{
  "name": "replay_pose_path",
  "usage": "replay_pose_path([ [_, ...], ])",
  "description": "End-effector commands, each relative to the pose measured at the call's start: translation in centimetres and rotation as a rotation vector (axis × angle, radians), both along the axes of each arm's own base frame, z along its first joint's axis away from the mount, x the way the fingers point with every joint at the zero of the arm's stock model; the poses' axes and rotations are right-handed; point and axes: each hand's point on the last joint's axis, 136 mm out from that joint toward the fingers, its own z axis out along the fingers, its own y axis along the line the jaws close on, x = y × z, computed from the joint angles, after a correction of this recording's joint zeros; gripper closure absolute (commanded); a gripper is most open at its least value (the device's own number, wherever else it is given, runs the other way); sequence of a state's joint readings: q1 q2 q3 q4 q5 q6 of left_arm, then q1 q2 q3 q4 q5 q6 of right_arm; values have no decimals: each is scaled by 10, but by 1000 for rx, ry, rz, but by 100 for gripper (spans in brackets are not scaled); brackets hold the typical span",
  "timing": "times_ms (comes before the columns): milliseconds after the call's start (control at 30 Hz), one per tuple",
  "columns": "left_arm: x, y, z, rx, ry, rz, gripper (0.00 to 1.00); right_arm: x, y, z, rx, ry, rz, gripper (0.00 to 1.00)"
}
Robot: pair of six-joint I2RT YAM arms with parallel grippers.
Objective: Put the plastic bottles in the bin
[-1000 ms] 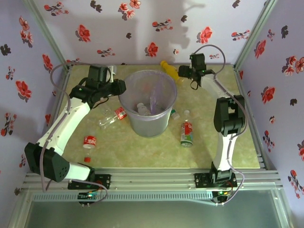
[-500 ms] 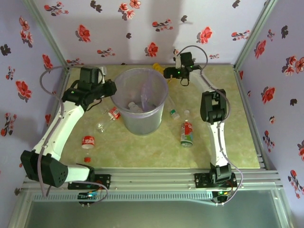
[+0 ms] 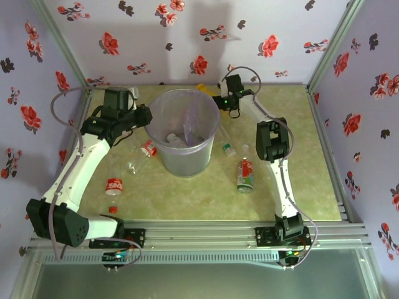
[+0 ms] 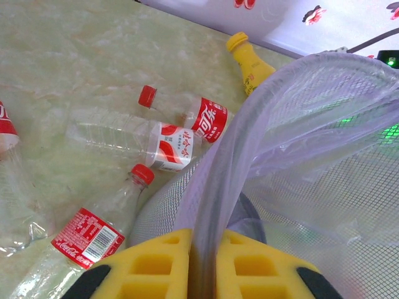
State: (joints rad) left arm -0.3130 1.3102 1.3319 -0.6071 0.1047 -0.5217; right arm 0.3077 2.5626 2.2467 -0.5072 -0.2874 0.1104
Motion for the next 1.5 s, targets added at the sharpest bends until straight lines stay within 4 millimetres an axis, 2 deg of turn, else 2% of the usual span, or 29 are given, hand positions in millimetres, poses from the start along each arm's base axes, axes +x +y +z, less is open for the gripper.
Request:
replay_pose_path([
  [0, 0, 5, 1, 1, -17, 20, 87, -2, -8, -10, -78, 27, -3, 16],
  [67, 0, 5, 1, -1, -17, 18, 87, -3, -11, -16, -93, 44, -12, 17],
  [200, 0, 5, 1, -1, -18, 19, 87, -3, -13, -14, -88, 35, -28, 24],
  [400, 0, 5, -1, -2, -13, 21, 87, 2, -21, 8, -93, -5, -76, 35],
  [567, 2, -1, -5, -24, 4, 6, 87, 1, -36, 50, -83, -50, -115, 39],
  [733, 5, -7, -8, -26, 15, -8, 87, -17, -54, 101, -61, -100, -151, 45],
  [867, 7, -8, -7, -5, 11, -15, 87, -42, -66, 143, -42, -131, -180, 46],
  [967, 7, -12, -5, 4, 8, -33, 87, -67, -71, 184, 4, -186, -197, 48],
  [1100, 7, -17, -1, 8, -4, -49, 88, -99, -66, 239, 80, -265, -187, 50],
  [1167, 7, -18, 2, 3, -15, -51, 91, -121, -57, 268, 107, -303, -152, 51],
  [1300, 7, -20, 5, 8, -9, -63, 94, -165, -31, 306, 130, -343, -56, 52],
  [1367, 5, -21, 6, 12, -2, -76, 94, -187, -13, 316, 156, -345, -5, 53],
  [1467, 4, -21, 5, 35, 17, -94, 95, -220, 21, 318, 188, -316, 91, 53],
])
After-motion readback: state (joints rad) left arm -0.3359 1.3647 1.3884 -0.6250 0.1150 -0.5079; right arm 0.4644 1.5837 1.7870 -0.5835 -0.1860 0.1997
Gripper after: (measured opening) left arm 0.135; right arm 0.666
